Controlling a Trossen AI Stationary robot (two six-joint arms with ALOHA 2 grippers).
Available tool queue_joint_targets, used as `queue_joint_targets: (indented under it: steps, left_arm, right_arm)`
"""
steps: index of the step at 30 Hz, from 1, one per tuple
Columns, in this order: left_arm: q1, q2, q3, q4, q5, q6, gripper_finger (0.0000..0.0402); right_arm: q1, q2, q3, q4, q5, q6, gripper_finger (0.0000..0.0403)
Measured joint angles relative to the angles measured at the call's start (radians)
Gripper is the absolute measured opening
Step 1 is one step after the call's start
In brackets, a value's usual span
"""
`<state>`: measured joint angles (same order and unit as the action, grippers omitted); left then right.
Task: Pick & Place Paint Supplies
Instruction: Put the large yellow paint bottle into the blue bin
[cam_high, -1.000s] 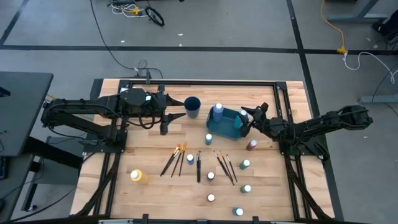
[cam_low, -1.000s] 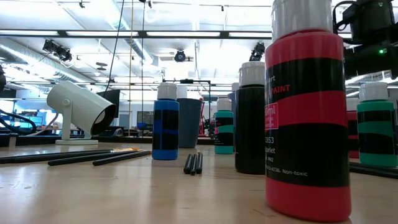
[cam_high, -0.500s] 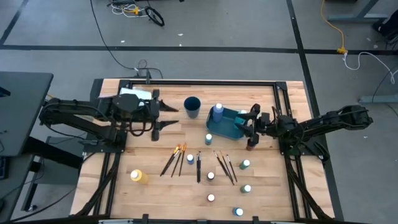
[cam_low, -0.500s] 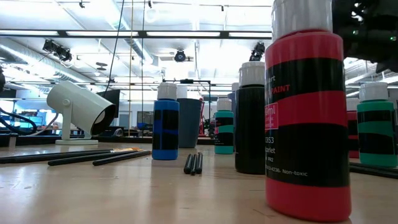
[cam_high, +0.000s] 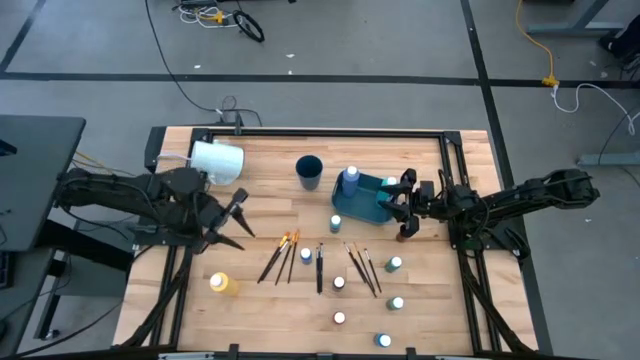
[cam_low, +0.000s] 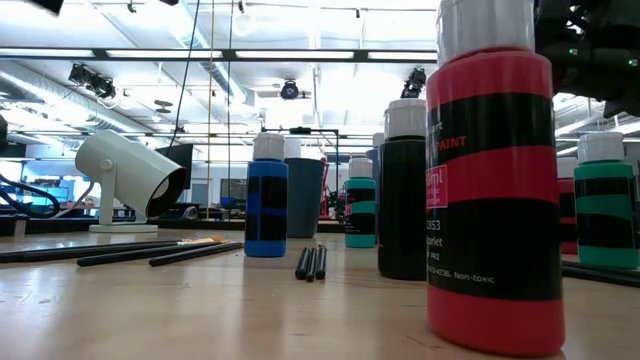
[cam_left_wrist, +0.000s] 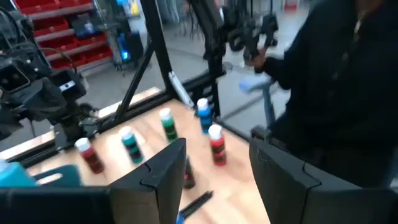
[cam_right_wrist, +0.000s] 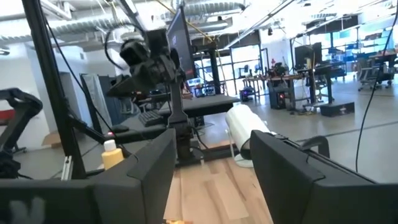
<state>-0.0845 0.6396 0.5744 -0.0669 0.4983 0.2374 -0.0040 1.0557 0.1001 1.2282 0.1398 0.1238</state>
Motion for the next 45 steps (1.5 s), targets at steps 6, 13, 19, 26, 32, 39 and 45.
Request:
queue_joint_targets:
  steps: [6,13,19,26,32,39,45]
  left_arm:
    - [0.000,-0.103,-0.231,0.322,0.126,-0.166,0.0185]
    - [0.000,-0.116,-0.331,0.409,0.214,-0.260,0.0185]
    - [-0.006,-0.093,-0.370,0.392,0.311,-0.255,0.0185]
    - [-0.087,-0.043,-0.385,0.368,0.389,-0.123,0.0185]
    - [-0.162,-0.004,-0.386,0.265,0.375,-0.050,0.0185]
    - [-0.227,0.004,-0.386,0.267,0.363,-0.043,0.0185]
    - [-0.263,0.004,-0.386,0.249,0.252,-0.039,0.0185]
  right_arm:
    - [0.000,0.004,0.000,-0.031,0.000,-0.008,0.0207]
    - [0.000,0.004,0.000,-0.072,0.001,0.004,0.0207]
    - [0.000,0.004,0.000,-0.071,0.001,0.003,0.0207]
    - [0.000,0.004,0.000,-0.069,0.057,0.003,0.0207]
    - [0.000,0.004,0.000,-0.067,0.101,0.026,0.0207]
    - [0.000,0.004,0.000,-0.060,0.155,0.026,0.0207]
    - [0.000,0.004,0.000,-0.061,0.159,0.045,0.0207]
